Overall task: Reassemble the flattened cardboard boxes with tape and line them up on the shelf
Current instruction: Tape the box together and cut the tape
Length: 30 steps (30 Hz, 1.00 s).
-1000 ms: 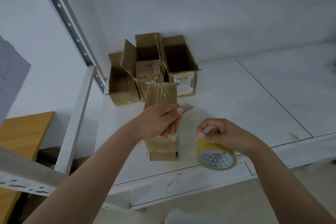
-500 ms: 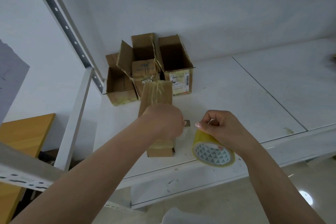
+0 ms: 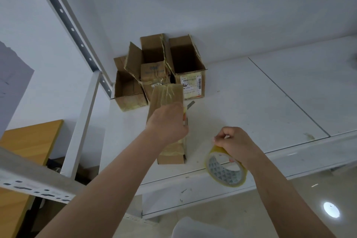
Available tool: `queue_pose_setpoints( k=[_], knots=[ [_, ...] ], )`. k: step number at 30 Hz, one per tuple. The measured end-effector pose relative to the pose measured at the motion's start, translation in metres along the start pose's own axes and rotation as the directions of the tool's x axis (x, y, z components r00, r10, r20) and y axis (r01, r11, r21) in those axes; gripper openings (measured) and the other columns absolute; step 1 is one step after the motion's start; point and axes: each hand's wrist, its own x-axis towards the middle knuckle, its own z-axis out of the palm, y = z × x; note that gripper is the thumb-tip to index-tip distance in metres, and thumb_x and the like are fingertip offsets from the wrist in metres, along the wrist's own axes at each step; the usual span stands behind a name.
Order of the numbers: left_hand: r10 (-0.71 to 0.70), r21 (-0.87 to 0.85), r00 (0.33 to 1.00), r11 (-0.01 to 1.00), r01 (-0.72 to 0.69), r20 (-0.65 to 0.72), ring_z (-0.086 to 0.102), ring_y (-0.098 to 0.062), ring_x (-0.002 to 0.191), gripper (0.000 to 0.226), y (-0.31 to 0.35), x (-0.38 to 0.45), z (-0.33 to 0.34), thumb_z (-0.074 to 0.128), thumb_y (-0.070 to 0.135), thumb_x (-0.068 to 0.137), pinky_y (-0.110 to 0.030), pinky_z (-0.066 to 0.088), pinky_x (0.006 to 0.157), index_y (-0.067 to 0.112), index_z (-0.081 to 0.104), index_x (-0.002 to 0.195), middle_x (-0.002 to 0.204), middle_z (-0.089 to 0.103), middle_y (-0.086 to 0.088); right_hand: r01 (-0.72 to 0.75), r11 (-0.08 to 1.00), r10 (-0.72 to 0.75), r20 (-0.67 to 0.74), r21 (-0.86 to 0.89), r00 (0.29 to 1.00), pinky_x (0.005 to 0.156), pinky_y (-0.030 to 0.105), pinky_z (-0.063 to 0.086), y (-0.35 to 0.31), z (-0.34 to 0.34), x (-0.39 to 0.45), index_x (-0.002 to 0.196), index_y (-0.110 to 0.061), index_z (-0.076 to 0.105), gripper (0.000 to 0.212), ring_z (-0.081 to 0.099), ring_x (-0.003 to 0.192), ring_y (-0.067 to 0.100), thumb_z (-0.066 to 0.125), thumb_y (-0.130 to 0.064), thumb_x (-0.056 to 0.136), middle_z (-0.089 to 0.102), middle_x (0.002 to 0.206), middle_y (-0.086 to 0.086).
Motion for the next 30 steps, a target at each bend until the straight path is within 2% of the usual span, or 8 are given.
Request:
queue_pose_setpoints(
  k=[4, 9, 14, 17, 21, 25, 27, 30],
  knots=[
    [-0.039, 0.082, 0.999, 0.996, 0.039, 0.004, 0.053, -0.021, 0.077, 0.023, 0.003, -0.001, -0.002, 0.064, 0.022, 0.084, -0.028, 0.041, 0.063, 0.016, 0.042, 0.085, 0.076, 0.047, 0.003, -0.016, 0.998, 0.021, -0.076, 0.065, 0.997, 0.041, 0.021, 0.045, 0.016, -0.012, -0.003, 0.076, -0.011, 0.064, 0.023, 0.057, 0.06, 0.02, 0.07, -0.029, 0.089, 0.059, 0.075, 0.009],
    [-0.072, 0.157, 0.997, 0.985, 0.072, -0.009, 0.059, -0.024, 0.081, 0.028, 0.016, -0.003, 0.003, 0.067, 0.022, 0.084, -0.032, 0.046, 0.063, 0.012, 0.047, 0.1, 0.078, 0.05, 0.002, 0.209, 0.968, -0.185, -0.171, 0.136, 0.968, 0.045, 0.019, 0.045, -0.007, -0.022, -0.008, 0.073, -0.014, 0.06, 0.023, 0.056, 0.066, 0.014, 0.067, -0.028, 0.09, 0.061, 0.072, 0.001],
    [-0.059, -0.465, 0.997, 0.882, 0.079, 0.057, 0.059, -0.008, 0.062, 0.055, 0.006, -0.01, -0.012, 0.06, 0.065, 0.083, -0.03, 0.051, 0.069, 0.01, 0.062, 0.082, 0.068, 0.062, 0.006, 0.335, 0.927, -0.302, -0.198, 0.168, 0.933, 0.044, 0.017, 0.047, -0.02, -0.03, -0.022, 0.073, -0.012, 0.06, 0.022, 0.054, 0.057, 0.005, 0.068, -0.025, 0.09, 0.061, 0.068, 0.004],
    [-0.025, -0.604, 1.0, 0.797, 0.018, -0.003, 0.064, 0.002, 0.077, 0.069, 0.027, -0.024, -0.006, 0.06, 0.081, 0.063, -0.018, 0.049, 0.07, 0.02, 0.07, 0.095, 0.085, 0.07, 0.012, 0.363, 0.917, -0.331, -0.194, 0.164, 0.924, 0.045, 0.019, 0.048, -0.027, -0.028, -0.027, 0.072, -0.018, 0.061, 0.02, 0.056, 0.058, 0.005, 0.068, -0.023, 0.09, 0.063, 0.067, -0.002],
    [-0.103, -0.712, 0.991, 0.702, 0.014, -0.082, 0.06, 0.0, 0.058, 0.022, 0.047, -0.025, 0.009, 0.077, 0.033, 0.082, -0.014, 0.045, 0.057, 0.016, 0.07, 0.07, 0.065, 0.071, 0.007, 0.403, 0.915, -0.378, -0.287, 0.03, 0.88, 0.058, 0.036, 0.049, -0.032, -0.024, -0.029, 0.072, -0.026, 0.062, 0.023, 0.058, 0.061, 0.01, 0.061, -0.041, 0.089, 0.064, 0.065, -0.01],
    [-0.178, -0.897, 0.981, 0.441, 0.012, -0.074, 0.05, -0.001, 0.044, 0.032, 0.058, -0.032, 0.015, 0.072, 0.015, 0.087, -0.011, 0.04, 0.048, 0.018, 0.065, 0.055, 0.056, 0.065, 0.004, 0.445, 0.88, -0.466, -0.489, -0.166, 0.737, 0.054, 0.026, 0.037, -0.038, -0.019, -0.027, 0.074, -0.03, 0.063, 0.028, 0.056, 0.062, 0.008, 0.056, -0.052, 0.09, 0.06, 0.065, -0.014],
    [-0.214, -0.919, 0.975, 0.394, 0.023, -0.068, 0.044, 0.0, 0.04, 0.038, 0.063, -0.034, 0.018, 0.07, 0.015, 0.088, -0.012, 0.035, 0.044, 0.023, 0.065, 0.051, 0.054, 0.063, 0.003, 0.453, 0.867, -0.491, -0.518, -0.208, 0.7, 0.055, 0.026, 0.038, -0.041, -0.018, -0.023, 0.095, -0.037, 0.067, 0.02, 0.056, 0.062, 0.008, 0.057, -0.054, 0.089, 0.058, 0.062, -0.013],
    [-0.243, -0.917, 0.969, 0.395, 0.052, -0.049, 0.042, -0.005, 0.044, 0.032, 0.063, -0.039, 0.02, 0.071, 0.016, 0.087, -0.018, 0.035, 0.048, 0.022, 0.069, 0.057, 0.06, 0.065, -0.004, 0.434, 0.858, -0.512, -0.508, -0.273, 0.692, 0.05, 0.026, 0.035, -0.041, -0.015, -0.014, 0.145, -0.043, 0.038, 0.058, 0.051, 0.054, 0.008, 0.06, -0.047, 0.09, 0.05, 0.054, -0.012]
  ],
)
